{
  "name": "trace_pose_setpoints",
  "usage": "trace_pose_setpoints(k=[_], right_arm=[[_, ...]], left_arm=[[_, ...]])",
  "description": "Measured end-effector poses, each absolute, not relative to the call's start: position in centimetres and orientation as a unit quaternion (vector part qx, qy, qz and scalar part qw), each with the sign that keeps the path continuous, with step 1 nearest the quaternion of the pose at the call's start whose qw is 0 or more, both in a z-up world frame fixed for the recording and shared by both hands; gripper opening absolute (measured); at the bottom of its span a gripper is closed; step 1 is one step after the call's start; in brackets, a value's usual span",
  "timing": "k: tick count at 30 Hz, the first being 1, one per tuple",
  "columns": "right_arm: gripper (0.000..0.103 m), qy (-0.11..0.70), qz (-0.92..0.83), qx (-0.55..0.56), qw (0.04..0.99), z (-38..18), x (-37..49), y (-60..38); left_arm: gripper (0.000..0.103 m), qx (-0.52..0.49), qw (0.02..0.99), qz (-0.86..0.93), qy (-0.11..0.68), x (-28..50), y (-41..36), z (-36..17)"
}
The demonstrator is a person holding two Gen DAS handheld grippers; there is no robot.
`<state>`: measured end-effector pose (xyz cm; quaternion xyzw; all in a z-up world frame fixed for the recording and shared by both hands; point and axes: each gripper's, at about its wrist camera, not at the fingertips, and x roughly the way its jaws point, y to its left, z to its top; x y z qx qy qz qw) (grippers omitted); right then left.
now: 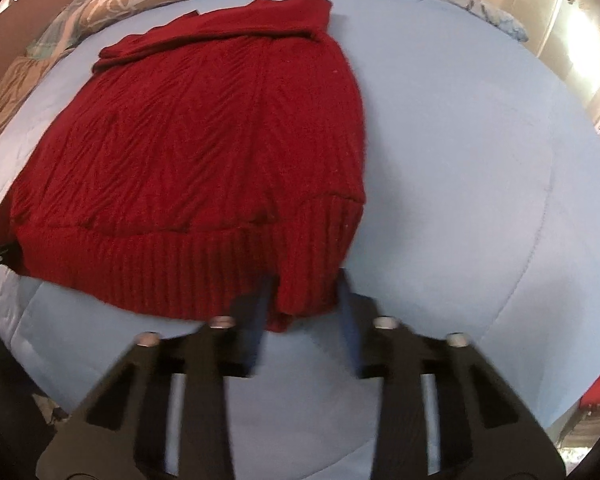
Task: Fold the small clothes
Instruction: 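Lift the held hem with both tools and fold it toward the collar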
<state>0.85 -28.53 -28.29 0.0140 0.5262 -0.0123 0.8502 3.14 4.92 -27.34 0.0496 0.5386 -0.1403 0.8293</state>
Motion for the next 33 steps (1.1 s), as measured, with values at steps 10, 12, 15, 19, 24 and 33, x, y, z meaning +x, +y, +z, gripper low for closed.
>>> trace_pose_setpoints(k=[10,12,15,19,24,33], right_arm=[[0.015,0.473,-0.017,-0.025,0.880,-26.2,0.4,-27.3],[0.015,0.457,-0.017,-0.022,0.889,-25.6,0.4,-27.3],[0.015,0.430,-0.019,-0.025,0.902,-24.6,0.3,-27.1],[0.015,0.399,-0.020,-0.021,0.917,-23.5,0.1,-27.1],[0.015,0.375,-0.019,-0.018,0.926,-22.7,0.2,-27.1],[0.015,0.383,-0.010,-0.005,0.924,-22.8,1.2,-27.5]], left_arm=[[0.019,0.062,0.851,-0.135,0.505,2.6,4.6,-26.3],[0.018,0.062,0.855,-0.133,0.497,2.6,4.5,-26.0],[0.017,0.060,0.870,-0.124,0.472,2.3,4.8,-25.1],[0.017,0.044,0.883,-0.118,0.452,2.6,5.3,-24.0],[0.017,0.022,0.897,-0.109,0.429,3.1,6.3,-22.6],[0.016,-0.016,0.888,-0.119,0.445,3.7,7.1,-22.6]])
